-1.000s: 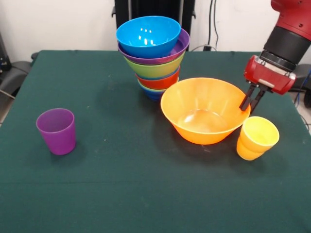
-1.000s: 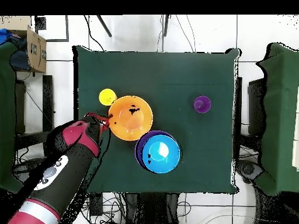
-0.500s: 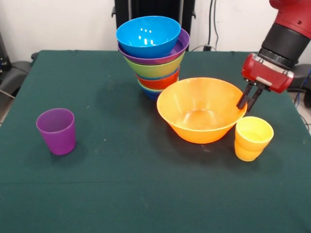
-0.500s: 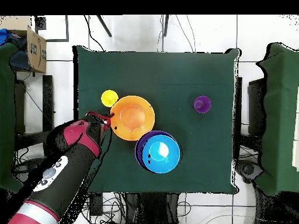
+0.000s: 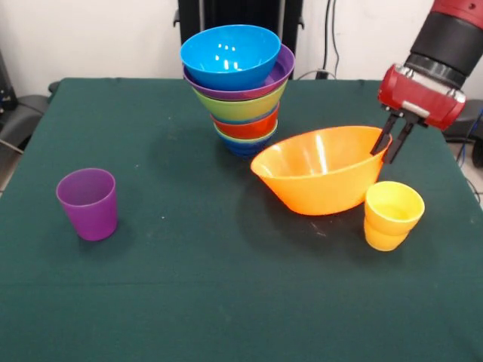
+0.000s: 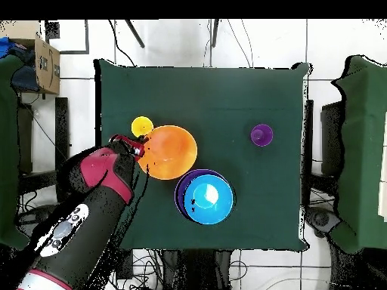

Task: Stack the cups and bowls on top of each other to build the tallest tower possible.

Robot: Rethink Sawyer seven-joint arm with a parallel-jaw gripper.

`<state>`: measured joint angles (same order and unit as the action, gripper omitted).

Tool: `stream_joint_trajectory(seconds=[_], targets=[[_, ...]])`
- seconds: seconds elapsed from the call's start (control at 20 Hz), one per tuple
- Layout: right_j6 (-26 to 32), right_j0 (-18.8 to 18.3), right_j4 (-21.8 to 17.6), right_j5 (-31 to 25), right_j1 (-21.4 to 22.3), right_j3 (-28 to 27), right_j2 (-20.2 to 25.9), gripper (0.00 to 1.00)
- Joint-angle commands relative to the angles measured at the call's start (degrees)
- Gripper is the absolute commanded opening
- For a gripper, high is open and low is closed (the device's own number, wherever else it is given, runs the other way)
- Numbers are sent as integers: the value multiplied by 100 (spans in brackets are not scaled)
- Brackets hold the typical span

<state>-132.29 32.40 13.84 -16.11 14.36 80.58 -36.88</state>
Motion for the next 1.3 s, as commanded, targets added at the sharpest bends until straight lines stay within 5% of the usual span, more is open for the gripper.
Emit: stream_joint_trajectory(seconds=[0.05, 0.8, 1.3], targets=[[-165, -175, -367, -555, 256, 74, 296, 0], [77, -481, -449, -911, 1024, 129, 268, 0], [443, -846, -557, -1672, 1661, -146, 397, 0]])
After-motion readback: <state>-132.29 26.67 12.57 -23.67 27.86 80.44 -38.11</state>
